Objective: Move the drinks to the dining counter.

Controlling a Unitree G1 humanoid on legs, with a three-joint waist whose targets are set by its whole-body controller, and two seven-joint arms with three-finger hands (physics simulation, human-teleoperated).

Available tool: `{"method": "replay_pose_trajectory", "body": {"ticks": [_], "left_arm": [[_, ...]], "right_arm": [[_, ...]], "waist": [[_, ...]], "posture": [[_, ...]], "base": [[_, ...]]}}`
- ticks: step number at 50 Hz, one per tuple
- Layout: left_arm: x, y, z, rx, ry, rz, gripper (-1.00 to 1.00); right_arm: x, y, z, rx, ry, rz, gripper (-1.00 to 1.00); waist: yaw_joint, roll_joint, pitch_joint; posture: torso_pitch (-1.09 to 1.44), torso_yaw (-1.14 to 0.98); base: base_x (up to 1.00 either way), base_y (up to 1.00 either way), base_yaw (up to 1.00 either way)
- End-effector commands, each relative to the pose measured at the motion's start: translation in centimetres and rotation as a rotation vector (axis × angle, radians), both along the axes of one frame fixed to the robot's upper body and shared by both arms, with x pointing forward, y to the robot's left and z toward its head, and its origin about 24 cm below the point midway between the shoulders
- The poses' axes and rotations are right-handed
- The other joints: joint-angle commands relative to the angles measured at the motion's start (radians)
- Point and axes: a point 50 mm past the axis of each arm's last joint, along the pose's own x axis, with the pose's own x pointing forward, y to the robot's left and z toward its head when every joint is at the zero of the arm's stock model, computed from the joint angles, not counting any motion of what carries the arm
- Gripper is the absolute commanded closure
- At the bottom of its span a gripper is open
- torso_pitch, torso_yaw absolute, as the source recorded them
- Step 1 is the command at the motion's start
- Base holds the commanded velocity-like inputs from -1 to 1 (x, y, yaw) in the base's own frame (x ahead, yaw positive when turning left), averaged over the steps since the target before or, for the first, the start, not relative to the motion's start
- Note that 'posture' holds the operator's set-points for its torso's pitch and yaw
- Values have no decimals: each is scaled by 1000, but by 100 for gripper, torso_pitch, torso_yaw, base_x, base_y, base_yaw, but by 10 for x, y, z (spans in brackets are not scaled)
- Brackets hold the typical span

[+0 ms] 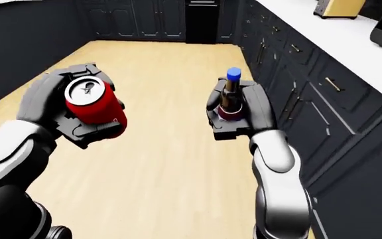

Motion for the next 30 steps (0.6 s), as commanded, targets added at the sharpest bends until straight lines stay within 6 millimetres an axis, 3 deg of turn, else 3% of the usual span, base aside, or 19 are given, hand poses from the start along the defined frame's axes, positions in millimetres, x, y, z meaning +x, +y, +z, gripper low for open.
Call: {"method": "replay_pose_trajectory", "body": {"ticks": [1, 2, 4, 8, 9, 10, 11, 12, 13, 15, 18, 22, 24, 25, 26, 27, 28, 29, 30], "left_arm": [[-5, 4, 21, -3, -126, 28, 100], [-5, 4, 20, -2, -126, 27, 100], [-5, 4, 20, -2, -125, 27, 100], [-5, 4, 19, 0, -124, 27, 100], [-6, 4, 19, 1, -124, 27, 100], [-6, 4, 20, 2, -125, 27, 100], [-6, 4, 20, 4, -125, 26, 100], [-6, 5, 20, 4, -125, 27, 100], [-6, 5, 20, 4, -125, 27, 100], [-6, 4, 19, 7, -123, 25, 100], [-5, 3, 17, 10, -122, 23, 100], [-4, 3, 16, 15, -118, 23, 100], [-3, 3, 15, 16, -116, 21, 100], [-4, 2, 15, 14, -117, 21, 100], [-4, 2, 16, 14, -117, 20, 100], [-4, 2, 16, 14, -118, 20, 100], [-4, 2, 16, 13, -118, 19, 100], [-4, 2, 16, 15, -117, 16, 100], [-5, 1, 16, 16, -117, 14, 100]], "right_arm": [[-5, 3, 21, -11, -122, 15, 100], [-5, 3, 20, -12, -123, 15, 100], [-6, 3, 21, -13, -124, 15, 100], [-6, 3, 20, -16, -123, 15, 100], [-5, 4, 20, -16, -124, 17, 100], [-5, 4, 20, -15, -125, 16, 100], [-5, 4, 20, -23, -125, 9, 100], [-4, 3, 20, -24, -125, 8, 100], [-5, 3, 20, -24, -125, 7, 100], [-5, 3, 21, -27, -127, 7, 100], [-5, 3, 21, -26, -128, 6, 100], [-3, 1, 20, -27, -126, 3, 100], [-4, 1, 21, -25, -127, 4, 100], [-4, 1, 21, -25, -127, 4, 100], [-4, 1, 21, -24, -126, 3, 100], [-4, 1, 21, -23, -126, 3, 100], [-4, 1, 21, -22, -127, 1, 100], [-3, 0, 20, -20, -127, 0, 100], [-4, 1, 20, -18, -129, 1, 100]], "waist": [[-5, -14, -51], [-2, -22, -63], [-8, -35, -55], [-26, -20, -74], [-18, 3, -78], [-8, 41, -78], [3, 112, -93], [1, 83, -70], [-1, 83, -26], [17, 87, -53], [27, 79, -40], [37, 74, -72], [24, 44, -80], [11, 2, -74], [9, 2, -59], [14, 11, -16], [2, -4, -28], [-4, -8, -60], [17, -48, -64]], "posture": [[0, 0], [0, 0], [0, 0], [0, 0], [0, 0], [0, 0], [0, 0], [0, 0], [0, 0], [0, 0], [0, 0], [0, 0], [0, 0], [0, 0], [0, 0], [0, 0], [0, 0], [0, 0], [0, 0]], "base": [[97, 30, 0], [97, 31, 0], [98, 30, 0], [99, 29, 0], [98, 29, 0], [100, 29, 0], [100, 29, 0], [98, 30, 0], [100, 28, 0], [100, 29, 0], [100, 28, 0], [99, 29, 0], [100, 29, 0], [100, 29, 0], [100, 29, 0], [100, 29, 0], [100, 30, 0], [98, 38, 0], [94, 0, 61]]}}
